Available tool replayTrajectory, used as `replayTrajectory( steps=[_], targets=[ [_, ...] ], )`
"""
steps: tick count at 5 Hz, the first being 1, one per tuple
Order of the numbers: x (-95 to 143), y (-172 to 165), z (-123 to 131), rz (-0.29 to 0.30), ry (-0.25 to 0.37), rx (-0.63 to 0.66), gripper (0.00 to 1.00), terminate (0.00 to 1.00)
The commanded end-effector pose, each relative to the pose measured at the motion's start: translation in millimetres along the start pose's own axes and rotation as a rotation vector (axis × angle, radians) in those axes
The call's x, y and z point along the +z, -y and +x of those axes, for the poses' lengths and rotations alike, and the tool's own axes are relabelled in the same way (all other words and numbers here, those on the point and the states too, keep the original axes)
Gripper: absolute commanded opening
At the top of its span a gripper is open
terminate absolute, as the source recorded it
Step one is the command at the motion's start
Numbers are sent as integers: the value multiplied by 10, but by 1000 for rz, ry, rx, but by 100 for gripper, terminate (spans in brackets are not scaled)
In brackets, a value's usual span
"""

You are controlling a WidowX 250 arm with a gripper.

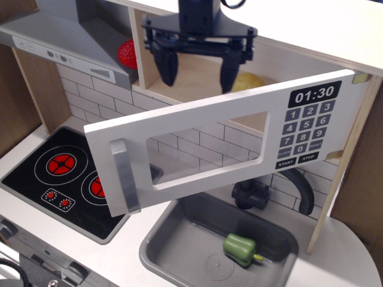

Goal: Close microwave

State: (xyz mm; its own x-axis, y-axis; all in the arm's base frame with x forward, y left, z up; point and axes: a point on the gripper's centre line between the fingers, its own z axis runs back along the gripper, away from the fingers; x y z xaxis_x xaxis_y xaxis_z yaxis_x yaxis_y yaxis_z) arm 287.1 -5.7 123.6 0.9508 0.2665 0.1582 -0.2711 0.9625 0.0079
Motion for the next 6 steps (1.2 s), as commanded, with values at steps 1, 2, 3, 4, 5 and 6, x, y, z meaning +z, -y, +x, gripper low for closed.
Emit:
replayTrajectory(
  steps=[1,2,3,4,5,6],
  targets=[
    [390,-51,-24,-110,23,-138,100,0],
    [397,-27,-121,-120,2,-211,100,0],
    [307,-3,-236,-124,-57,-290,100,0],
    [290,25,-320,-198,-124,-333,100,0],
    [234,41,-375,-188,-133,-351,100,0],
    [97,30,-317,-104,-65,-303,100,0]
  ],
)
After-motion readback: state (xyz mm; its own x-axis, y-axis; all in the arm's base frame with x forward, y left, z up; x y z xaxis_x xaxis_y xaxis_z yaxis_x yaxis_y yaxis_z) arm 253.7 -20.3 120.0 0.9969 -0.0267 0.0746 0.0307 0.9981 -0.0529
